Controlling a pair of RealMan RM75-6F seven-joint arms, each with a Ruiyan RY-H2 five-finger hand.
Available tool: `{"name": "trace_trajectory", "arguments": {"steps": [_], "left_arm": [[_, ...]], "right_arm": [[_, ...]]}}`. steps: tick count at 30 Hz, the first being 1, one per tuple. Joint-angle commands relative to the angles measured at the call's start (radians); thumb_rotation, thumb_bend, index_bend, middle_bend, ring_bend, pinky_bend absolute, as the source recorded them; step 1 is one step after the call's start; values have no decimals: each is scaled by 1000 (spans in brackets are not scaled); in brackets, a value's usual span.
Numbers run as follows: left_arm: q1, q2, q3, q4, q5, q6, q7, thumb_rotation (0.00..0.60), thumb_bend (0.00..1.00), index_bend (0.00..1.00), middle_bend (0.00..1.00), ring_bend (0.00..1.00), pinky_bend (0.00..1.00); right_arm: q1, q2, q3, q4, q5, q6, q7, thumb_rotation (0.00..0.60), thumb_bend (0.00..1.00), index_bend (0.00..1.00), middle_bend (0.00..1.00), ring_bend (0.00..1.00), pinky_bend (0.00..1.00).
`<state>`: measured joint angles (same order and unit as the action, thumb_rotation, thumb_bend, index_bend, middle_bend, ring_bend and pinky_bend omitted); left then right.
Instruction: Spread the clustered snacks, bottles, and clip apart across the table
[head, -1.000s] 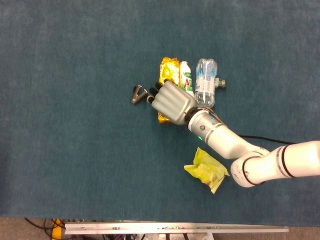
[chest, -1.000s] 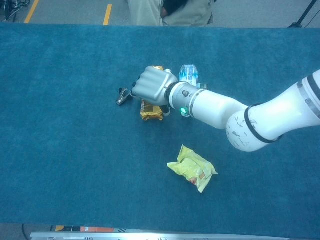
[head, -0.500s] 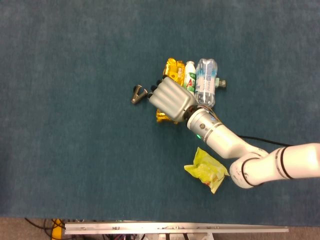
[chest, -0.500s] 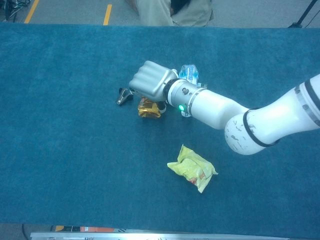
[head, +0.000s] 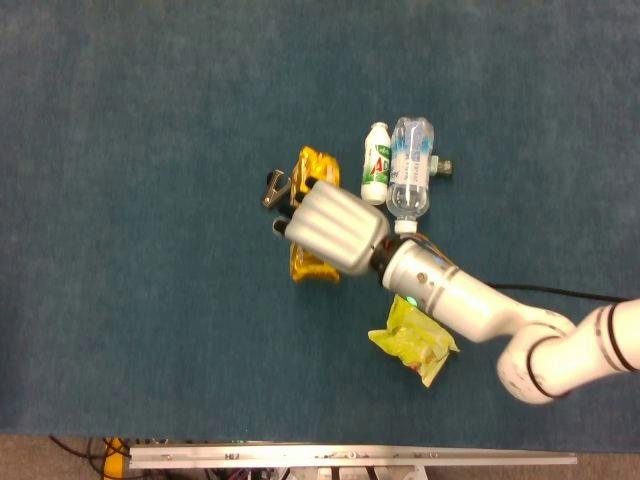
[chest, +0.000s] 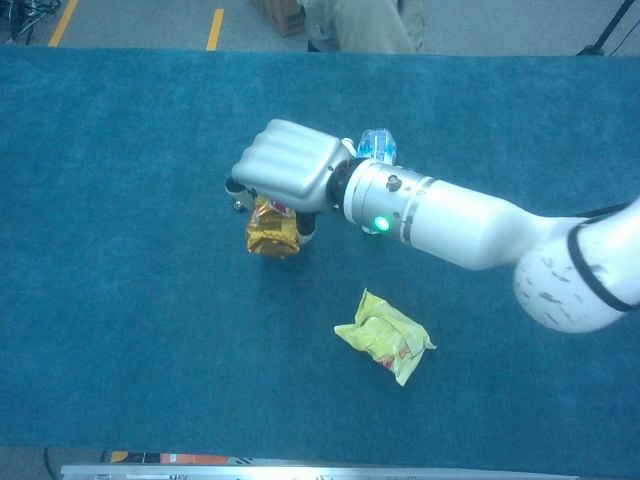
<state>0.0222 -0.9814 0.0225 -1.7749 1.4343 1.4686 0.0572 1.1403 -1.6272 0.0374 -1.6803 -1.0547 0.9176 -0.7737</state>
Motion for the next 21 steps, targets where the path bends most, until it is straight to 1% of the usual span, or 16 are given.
{"name": "trace_trajectory", "arguments": {"steps": [1,6,13,21], "left_arm": [[-2,1,0,-4,0,-4,4,600,363,0,38,35,73],[-2,3,2,-9,0,-4,10,600,363,0,38,35,73],[2,1,3,-8,-2,-1,9,600,363,0,38,35,73],[1,-4,3,-3,-1,-3,5,600,363,0,38,35,73]], "right_arm": [[-15,27,-19,-66,-52,-11,27,600,0,706,558,507,457],[-21,45,-48,-141,-111,-36,31,600,0,707,558,507,457],[-36,62,-101,-211,-192,-58,16,600,0,706,558,507,457],[-62,104,-157,-262,-231,-81,2,600,0,706,558,507,457]]}}
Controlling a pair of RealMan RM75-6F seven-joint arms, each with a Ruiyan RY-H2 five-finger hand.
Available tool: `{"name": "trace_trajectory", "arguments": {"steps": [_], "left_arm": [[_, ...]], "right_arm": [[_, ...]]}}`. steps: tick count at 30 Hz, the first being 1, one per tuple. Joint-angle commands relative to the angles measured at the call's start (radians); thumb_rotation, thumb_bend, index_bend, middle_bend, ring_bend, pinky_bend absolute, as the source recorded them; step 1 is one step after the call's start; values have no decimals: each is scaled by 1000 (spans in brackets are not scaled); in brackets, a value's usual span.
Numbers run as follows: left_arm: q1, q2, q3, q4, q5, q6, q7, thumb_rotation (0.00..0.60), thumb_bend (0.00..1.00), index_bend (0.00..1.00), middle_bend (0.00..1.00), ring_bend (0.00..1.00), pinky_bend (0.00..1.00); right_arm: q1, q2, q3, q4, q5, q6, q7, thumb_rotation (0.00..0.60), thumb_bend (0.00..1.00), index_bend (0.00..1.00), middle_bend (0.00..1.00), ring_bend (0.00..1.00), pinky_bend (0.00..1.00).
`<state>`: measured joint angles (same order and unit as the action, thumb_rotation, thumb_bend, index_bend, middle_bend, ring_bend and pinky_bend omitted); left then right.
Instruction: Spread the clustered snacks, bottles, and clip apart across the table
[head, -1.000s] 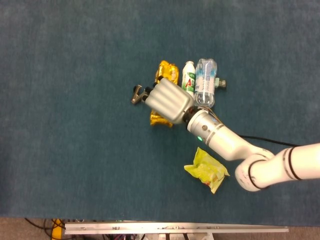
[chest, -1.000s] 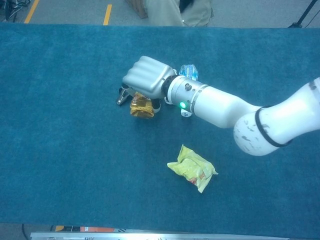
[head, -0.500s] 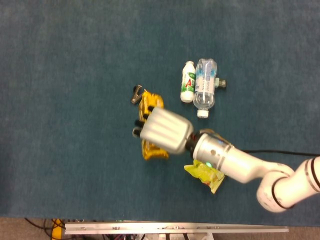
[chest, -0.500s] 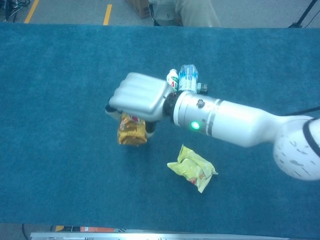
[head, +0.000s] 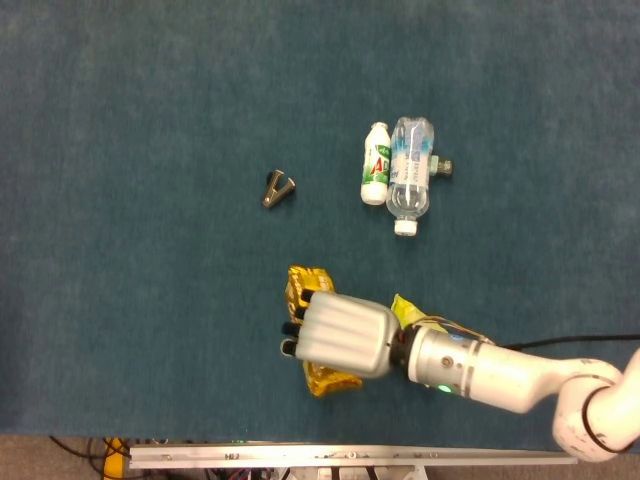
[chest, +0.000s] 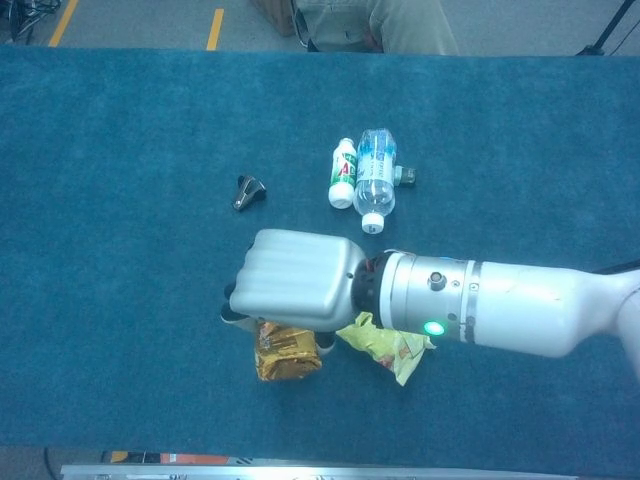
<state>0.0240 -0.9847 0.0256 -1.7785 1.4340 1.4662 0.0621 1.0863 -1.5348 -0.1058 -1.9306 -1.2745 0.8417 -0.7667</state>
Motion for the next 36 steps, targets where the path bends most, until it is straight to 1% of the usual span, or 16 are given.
{"name": "trace_trajectory", "arguments": {"steps": [1,4,6,7,9,12,17,24,29,32,34,36], "left_arm": [[-1,-1,0,1,-1,-1,0,600,363,0,38,35,73],[-4,-3,-1,0,-1,-7,4,600,363,0,38,35,73],[-6,-4,0,-1,1,-10,6,600,363,0,38,35,73],[-7,-4,0,-2,1,-12,7,600,363,0,38,35,73],[-8,-3,0,-3,0,-13,10,600,363,0,38,35,73],[-9,-3,-2,-6,-2,-13,15,600,363,0,38,35,73],[-12,-2,-2,-12,-1,-16,24,600,363,0,38,35,73],[-16,-3,-2,-18,-2,-20,35,600,363,0,38,35,73],[-16,-1,-3,-23,-2,-17,39,600,363,0,38,35,73],[-17,-2,-2,-24,-1,-18,40,600,363,0,38,35,73],[-18,-4,-3,-22,0,-17,38,600,363,0,38,35,73],[-18,-5,-3,-19,-1,-18,36,600,363,0,38,35,73]], "right_arm": [[-12,16,-21,-15,-17,-7,-9,600,0,706,558,507,457],[-18,27,-44,-18,-19,-21,-32,600,0,707,558,501,457],[-19,33,-52,-20,-8,-33,-43,600,0,686,544,479,457],[-20,38,-53,-22,-1,-36,-53,600,0,635,515,449,457],[-22,45,-54,-27,8,-36,-65,600,0,494,447,386,458],[-31,57,-48,-38,2,-23,-67,600,0,338,397,339,449],[-48,83,-51,-54,-24,-17,-49,600,0,239,380,329,447],[-63,111,-54,-68,-31,-23,-44,600,0,124,326,291,427],[-87,122,-44,-74,-41,6,-36,600,0,55,281,266,423],[-112,133,-33,-74,-56,42,-19,600,0,43,279,264,423],[-138,144,-22,-68,-71,88,-6,600,0,44,282,265,424],[-162,160,-12,-64,-68,127,4,600,0,76,300,277,437]]}}
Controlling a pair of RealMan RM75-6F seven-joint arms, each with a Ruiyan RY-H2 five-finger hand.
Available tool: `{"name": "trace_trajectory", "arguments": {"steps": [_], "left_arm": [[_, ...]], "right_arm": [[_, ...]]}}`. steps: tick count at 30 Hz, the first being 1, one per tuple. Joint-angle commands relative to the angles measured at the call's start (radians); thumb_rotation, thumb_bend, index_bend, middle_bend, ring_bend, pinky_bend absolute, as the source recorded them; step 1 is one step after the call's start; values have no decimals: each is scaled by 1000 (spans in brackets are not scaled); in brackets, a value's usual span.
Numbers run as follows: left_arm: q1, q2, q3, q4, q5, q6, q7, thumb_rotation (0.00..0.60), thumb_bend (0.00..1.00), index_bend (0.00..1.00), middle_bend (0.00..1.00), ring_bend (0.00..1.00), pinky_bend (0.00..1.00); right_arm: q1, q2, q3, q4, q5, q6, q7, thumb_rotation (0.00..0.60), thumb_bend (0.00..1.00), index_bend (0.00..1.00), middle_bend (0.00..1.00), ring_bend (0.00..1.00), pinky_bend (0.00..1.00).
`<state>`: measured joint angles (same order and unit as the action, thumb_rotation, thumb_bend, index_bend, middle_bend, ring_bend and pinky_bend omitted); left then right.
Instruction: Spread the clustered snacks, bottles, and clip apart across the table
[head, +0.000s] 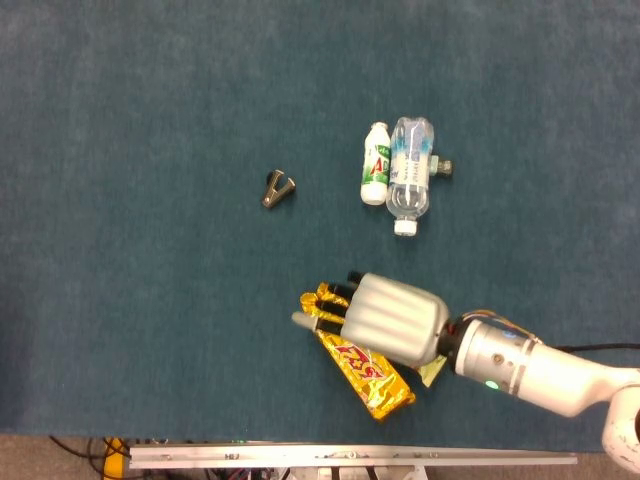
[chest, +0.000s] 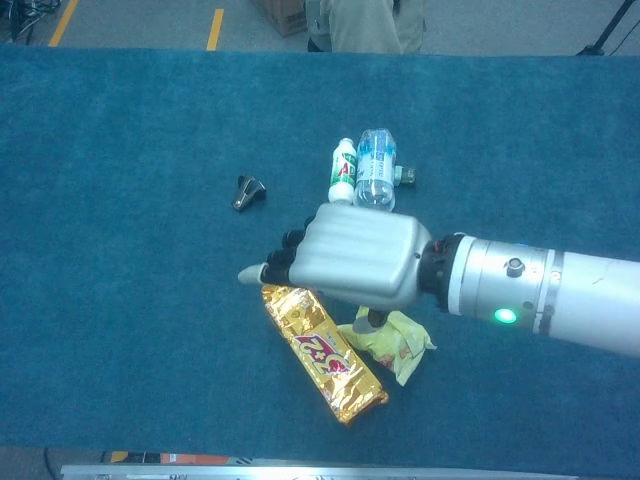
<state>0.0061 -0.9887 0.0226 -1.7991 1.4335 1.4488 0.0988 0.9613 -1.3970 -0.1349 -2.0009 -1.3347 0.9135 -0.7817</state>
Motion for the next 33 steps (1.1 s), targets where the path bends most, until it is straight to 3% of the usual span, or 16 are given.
{"name": "trace_trajectory", "arguments": {"steps": [1,5,11,24,33], "left_arm": [[-1,-2,-1,4,0,-1,-3,600,363,0,38,35,73],[-6,-7,-1,11,3,-8,-10,600,363,0,38,35,73],[-16,-15,-2,16,12,-18,-15,600,362,0,38,35,73],[-19,-19,3,28,18,-23,-32,600,363,0,38,35,73],[-29,-24,4,31,21,-38,-34,600,363,0,38,35,73]], "right_arm": [[-53,33,27,8,1,79,32,600,0,116,317,295,453],[-94,71,68,20,70,130,83,600,0,298,388,372,516],[-109,86,135,75,257,115,143,600,0,443,415,372,517],[-96,21,221,220,568,120,124,600,0,526,347,207,376],[-75,-17,239,298,690,140,66,600,0,532,312,159,319]]}}
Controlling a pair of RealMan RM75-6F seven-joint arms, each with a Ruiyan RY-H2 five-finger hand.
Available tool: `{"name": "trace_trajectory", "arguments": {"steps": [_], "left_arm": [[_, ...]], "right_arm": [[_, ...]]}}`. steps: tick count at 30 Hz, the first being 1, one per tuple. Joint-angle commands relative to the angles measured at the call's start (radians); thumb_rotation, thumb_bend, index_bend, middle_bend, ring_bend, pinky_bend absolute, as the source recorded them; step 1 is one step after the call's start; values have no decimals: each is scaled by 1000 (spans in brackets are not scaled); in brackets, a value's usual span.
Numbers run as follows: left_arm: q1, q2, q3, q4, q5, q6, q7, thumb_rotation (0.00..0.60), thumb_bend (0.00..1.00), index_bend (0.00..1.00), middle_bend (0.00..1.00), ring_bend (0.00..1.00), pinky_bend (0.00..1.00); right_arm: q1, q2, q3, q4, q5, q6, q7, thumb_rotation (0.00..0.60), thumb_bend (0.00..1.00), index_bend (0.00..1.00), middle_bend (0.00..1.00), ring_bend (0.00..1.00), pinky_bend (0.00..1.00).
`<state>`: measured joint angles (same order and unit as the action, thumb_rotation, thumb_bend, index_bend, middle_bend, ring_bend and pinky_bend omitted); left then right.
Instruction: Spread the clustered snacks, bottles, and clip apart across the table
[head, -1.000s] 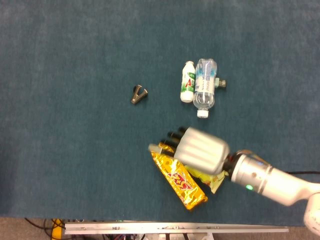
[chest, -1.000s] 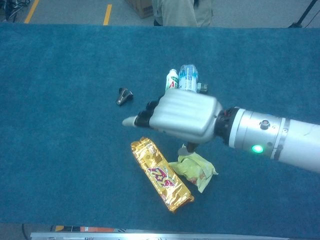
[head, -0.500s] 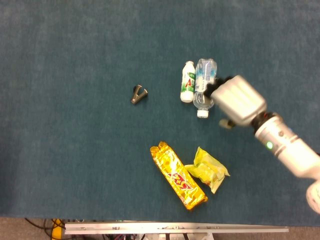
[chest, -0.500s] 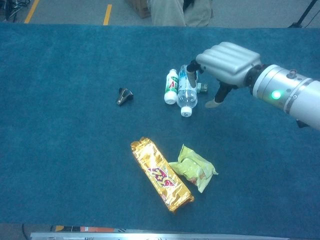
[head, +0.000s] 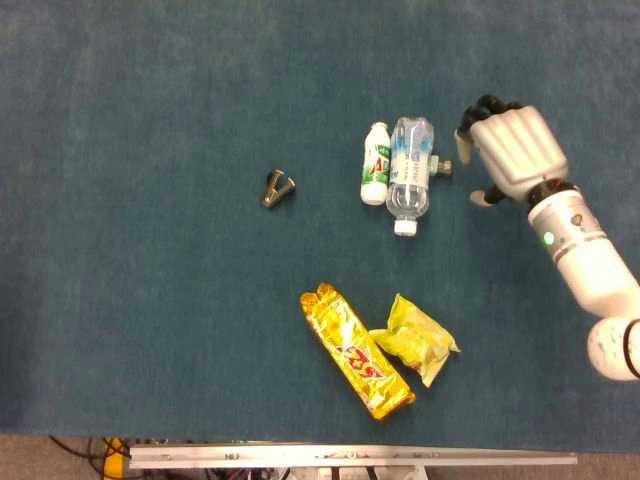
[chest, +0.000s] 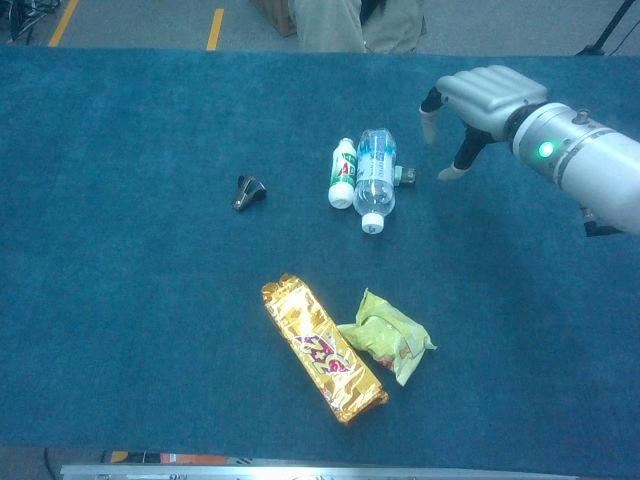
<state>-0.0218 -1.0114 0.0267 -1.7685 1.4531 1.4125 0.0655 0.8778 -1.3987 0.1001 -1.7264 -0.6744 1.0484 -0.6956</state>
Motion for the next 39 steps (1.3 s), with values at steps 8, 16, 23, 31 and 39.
{"name": "trace_trajectory", "arguments": {"steps": [8,16,23,31,39], "left_arm": [[-8,-3,0,5,0,-10,-3,600,363,0,38,35,73],[-14,-4,1,4,0,-16,-1,600,363,0,38,35,73],[-14,-4,3,6,-2,-17,-2,600,363,0,38,35,73],[-14,-1,5,7,-5,-18,-5,600,363,0,38,35,73],[-13,3,6,6,-5,-17,-6,600,363,0,38,35,73]], "right_arm": [[40,-58,-18,113,105,2,-115,600,30,532,292,147,305],[73,-131,-20,198,171,1,-196,600,59,531,287,143,304],[104,-184,1,257,230,-10,-243,600,154,532,287,143,303],[126,-239,8,305,270,-14,-283,583,201,532,287,143,303],[157,-287,21,349,311,-12,-340,508,91,530,287,143,303]]}}
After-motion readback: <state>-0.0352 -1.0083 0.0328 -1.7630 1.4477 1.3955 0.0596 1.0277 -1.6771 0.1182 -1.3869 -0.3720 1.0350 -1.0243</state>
